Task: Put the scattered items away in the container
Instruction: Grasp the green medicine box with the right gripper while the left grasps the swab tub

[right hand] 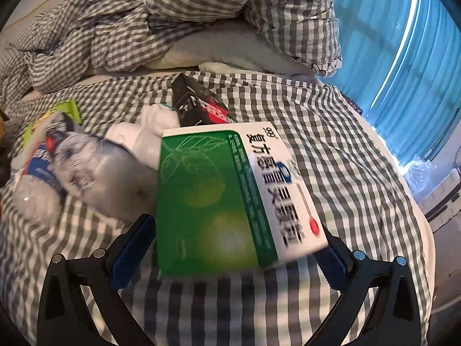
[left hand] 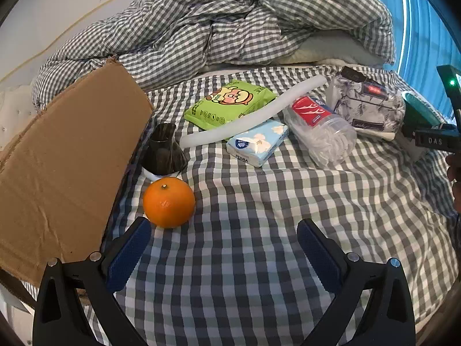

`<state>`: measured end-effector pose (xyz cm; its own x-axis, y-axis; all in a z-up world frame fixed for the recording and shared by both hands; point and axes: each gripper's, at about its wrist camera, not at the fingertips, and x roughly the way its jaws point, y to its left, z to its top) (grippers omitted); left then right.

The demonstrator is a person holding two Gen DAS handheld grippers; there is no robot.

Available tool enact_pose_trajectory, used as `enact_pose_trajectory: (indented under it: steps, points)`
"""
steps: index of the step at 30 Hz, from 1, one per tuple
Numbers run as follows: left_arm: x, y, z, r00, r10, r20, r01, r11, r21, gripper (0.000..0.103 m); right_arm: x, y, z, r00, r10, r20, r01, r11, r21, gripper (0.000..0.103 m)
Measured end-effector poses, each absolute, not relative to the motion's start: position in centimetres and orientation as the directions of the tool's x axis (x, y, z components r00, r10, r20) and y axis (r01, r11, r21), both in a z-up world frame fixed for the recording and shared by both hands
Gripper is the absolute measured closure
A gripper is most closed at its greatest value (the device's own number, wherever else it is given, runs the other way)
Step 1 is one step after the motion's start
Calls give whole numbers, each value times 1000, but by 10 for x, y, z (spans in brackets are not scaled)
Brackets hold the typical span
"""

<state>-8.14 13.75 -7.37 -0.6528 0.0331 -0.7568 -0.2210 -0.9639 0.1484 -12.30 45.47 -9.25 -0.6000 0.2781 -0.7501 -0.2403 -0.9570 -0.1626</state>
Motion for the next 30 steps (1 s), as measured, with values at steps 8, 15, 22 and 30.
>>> enact_pose_trajectory:
  steps: [8, 15, 22, 30]
  points:
    - [-101, 152, -67, -671, 50, -740, -233, -961, 146, 0, -86, 445, -71, -703, 241, -669, -252, -964, -82, 20]
    - [-118, 221, -71, -681, 124, -721, -298, -947, 119, 0, -64, 448, -63, -739, 202, -643, -266, -964, 2, 20]
    - [-153, 258, -106, -649, 111, -752, -295, -948, 115, 0, -59, 457, -67, -744, 163, -648, -264, -963, 61, 20]
    - [-166, 264, -122, -595, 115, -795, -280, -957, 71, 0, -57, 460, -70, -746, 161, -646, -276, -958, 79, 20]
